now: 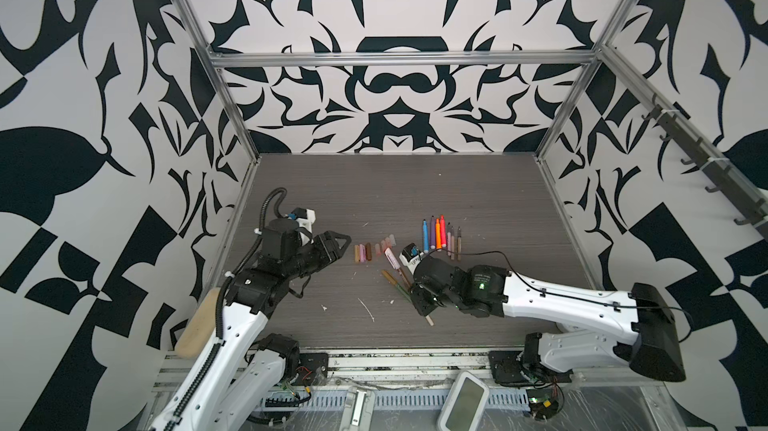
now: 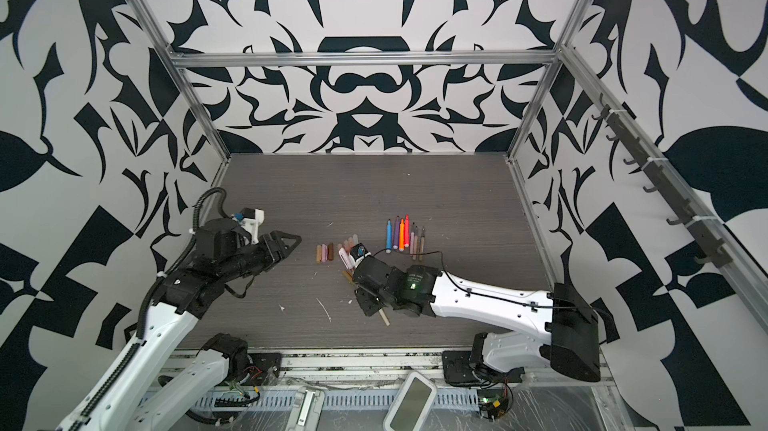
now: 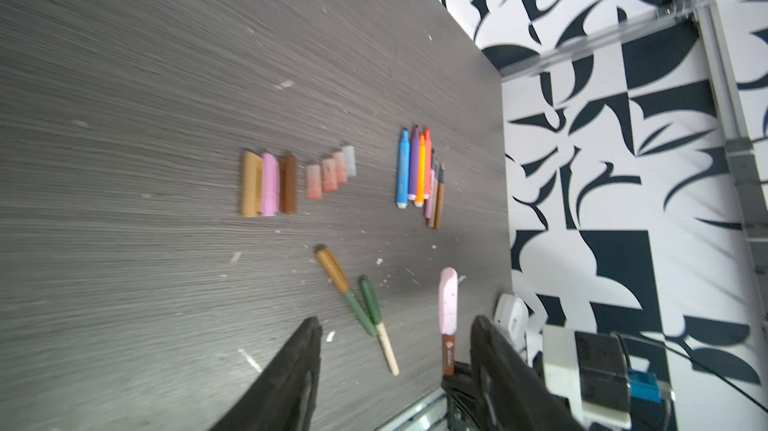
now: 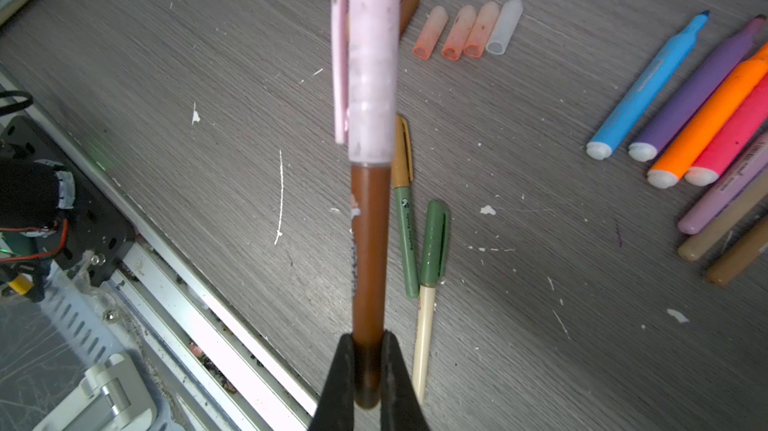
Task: Open the pen caps
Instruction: 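Hold the pen up with the right gripper while the left gripper reaches for its cap, then close the left gripper on the pink cap held above the right gripper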
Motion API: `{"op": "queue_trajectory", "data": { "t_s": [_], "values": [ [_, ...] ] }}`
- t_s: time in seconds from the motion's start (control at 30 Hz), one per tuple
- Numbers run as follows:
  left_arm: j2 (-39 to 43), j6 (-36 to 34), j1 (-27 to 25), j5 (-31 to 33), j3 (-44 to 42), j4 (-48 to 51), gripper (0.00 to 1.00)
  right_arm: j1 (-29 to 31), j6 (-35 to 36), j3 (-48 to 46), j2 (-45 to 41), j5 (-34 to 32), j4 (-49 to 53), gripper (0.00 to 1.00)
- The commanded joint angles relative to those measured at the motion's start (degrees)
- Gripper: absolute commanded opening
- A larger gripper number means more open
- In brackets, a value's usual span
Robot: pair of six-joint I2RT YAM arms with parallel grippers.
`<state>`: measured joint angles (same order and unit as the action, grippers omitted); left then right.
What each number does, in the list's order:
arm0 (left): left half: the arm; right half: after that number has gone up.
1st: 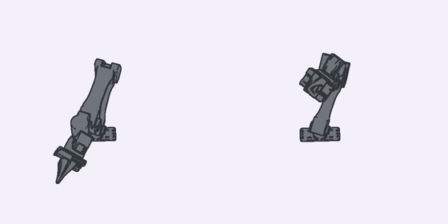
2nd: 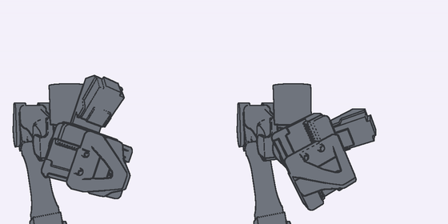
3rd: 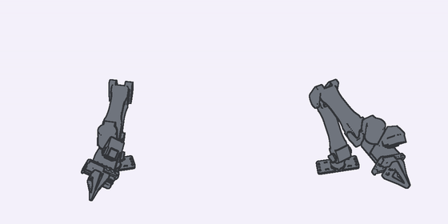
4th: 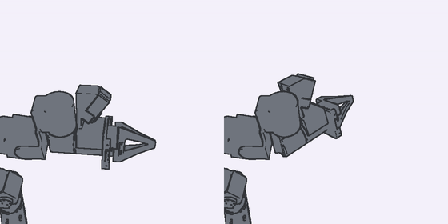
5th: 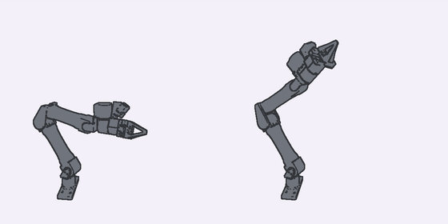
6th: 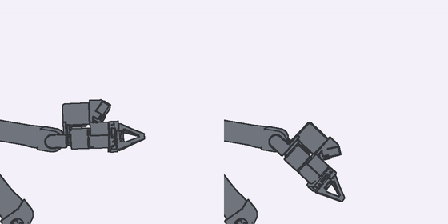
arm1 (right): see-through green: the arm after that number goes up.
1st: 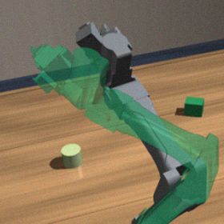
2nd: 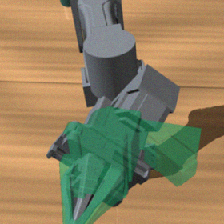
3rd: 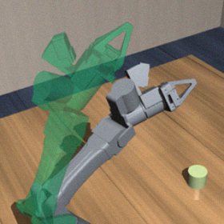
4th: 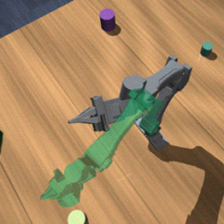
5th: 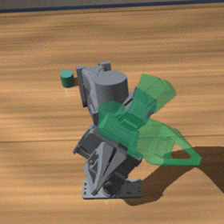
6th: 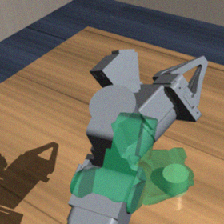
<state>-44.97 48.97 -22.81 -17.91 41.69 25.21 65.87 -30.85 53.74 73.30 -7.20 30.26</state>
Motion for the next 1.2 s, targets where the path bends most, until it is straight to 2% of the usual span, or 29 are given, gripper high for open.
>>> {"op": "queue_trajectory", "data": {
  "t_s": [0.0,0.17,0.3,0.63,0.97,1.17],
  "values": [
    [-3.16,7.4,-6.26,2.61,-1.34,-13.6,0.6,-0.83,1.24,4.09,-1.1,-0.05,0.89,0.0],
    [-13.58,8.88,-14.24,4.49,1.2,-19.83,0.58,-1.88,-0.76,3.39,-2.92,2.07,-1.32,0.0],
    [-17.98,9.35,-18.0,5.92,2.55,-24.25,0.57,-2.22,-0.79,3.79,-4.56,1.03,0.72,0.0],
    [-21.77,11.07,-19.77,4.67,2.52,-28.78,0.57,-3.97,-1.49,0.16,-10.43,1.55,2.15,0.0],
    [-24.35,13.4,-20.65,1.51,1.36,-36.33,0.59,-4.26,-2.06,-0.19,-11.07,2.52,2.31,0.0],
    [-25.17,13.63,-21.14,0.87,1.56,-37.1,0.59,-4.26,-2.54,-0.65,-10.83,3.5,1.38,0.0]
  ]
}}
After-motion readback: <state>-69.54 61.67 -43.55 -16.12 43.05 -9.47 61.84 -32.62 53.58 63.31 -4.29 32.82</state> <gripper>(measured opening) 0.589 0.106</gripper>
